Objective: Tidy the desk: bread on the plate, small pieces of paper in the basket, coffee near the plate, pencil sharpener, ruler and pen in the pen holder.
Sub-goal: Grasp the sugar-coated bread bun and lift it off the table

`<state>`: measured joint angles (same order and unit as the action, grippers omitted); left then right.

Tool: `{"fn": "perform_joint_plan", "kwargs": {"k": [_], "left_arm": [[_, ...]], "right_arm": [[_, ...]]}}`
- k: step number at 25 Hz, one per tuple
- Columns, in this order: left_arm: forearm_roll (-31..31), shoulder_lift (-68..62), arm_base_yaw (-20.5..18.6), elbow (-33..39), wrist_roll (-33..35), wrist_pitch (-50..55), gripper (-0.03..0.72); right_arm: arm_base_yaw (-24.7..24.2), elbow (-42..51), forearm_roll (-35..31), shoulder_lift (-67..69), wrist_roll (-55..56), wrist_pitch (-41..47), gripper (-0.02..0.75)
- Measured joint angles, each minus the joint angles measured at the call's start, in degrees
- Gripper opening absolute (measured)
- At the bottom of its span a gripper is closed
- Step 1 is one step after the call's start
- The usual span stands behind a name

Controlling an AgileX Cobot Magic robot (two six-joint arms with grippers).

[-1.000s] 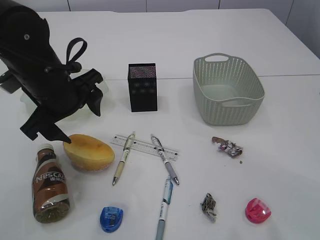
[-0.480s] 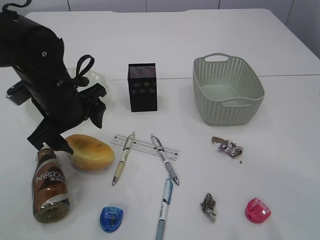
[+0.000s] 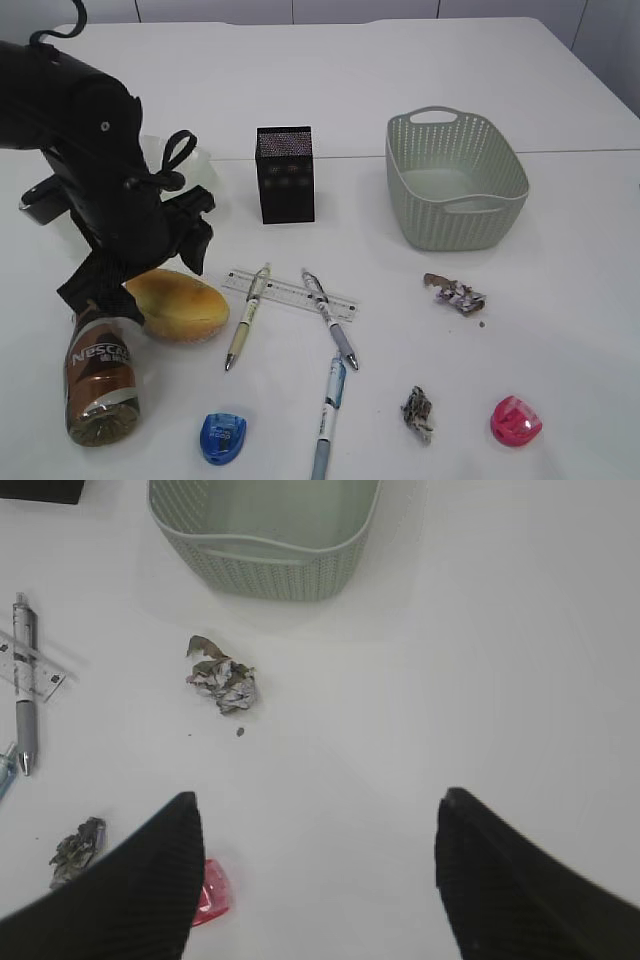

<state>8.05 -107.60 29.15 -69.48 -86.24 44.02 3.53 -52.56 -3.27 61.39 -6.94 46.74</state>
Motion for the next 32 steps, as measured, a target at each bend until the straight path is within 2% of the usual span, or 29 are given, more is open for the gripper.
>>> {"fn": "perform_joint_plan", "kwargs": {"k": [15,18,26,32], "left_arm": [[1.16,-3.41,0.00,-0.08,-0.02,-1.62,0.578],[0.55,-3.65,0.11,-0.28,-0.02,-1.77,0.524],[0.40,-3.65,0.14,-0.42,-0.02,-1.63,0.289],[0.40,-3.65,0.14,-0.42,-0.02,-0.35,0.241]], "right_arm": [[0.00,0.00,0.00,0.00,0.00,0.00,0.529],[0.00,0.00,0.00,0.00,0.00,0.00,0.529],[0.00,0.00,0.00,0.00,0.00,-0.37,0.529],[0.00,0.00,0.00,0.00,0.00,-0.37,0.529]]}}
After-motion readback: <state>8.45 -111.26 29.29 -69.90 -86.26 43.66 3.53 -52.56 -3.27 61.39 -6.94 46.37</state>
